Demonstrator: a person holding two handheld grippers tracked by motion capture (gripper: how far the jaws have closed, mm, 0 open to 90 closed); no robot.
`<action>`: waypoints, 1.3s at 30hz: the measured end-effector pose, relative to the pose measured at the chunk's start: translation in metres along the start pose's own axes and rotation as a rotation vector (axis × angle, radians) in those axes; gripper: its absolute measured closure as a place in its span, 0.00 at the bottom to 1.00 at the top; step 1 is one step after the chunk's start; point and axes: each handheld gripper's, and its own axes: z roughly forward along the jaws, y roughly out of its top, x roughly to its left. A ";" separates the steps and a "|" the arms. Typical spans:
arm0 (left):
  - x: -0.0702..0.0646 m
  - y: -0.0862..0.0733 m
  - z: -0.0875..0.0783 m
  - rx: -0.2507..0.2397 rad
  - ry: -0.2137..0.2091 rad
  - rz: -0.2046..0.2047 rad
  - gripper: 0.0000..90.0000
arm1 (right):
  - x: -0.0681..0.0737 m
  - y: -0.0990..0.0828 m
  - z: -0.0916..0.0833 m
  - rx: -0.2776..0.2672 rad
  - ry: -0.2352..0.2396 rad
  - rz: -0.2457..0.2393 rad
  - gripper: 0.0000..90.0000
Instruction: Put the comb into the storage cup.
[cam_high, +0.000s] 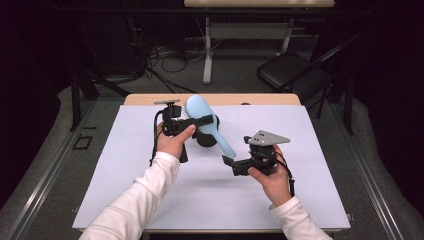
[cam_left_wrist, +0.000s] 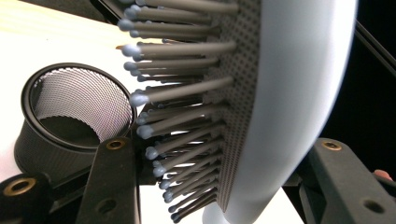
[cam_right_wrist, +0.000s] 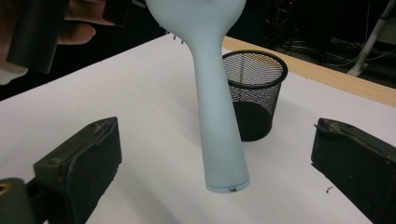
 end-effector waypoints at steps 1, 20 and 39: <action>0.000 0.001 0.000 0.002 0.004 0.002 0.54 | 0.000 0.000 0.000 0.004 0.007 -0.003 0.00; -0.001 0.016 -0.006 -0.015 0.046 0.049 0.54 | 0.002 0.001 -0.001 0.006 -0.005 -0.012 0.00; -0.006 0.032 -0.011 -0.032 0.082 0.110 0.54 | -0.002 0.000 -0.002 0.004 -0.013 -0.003 0.00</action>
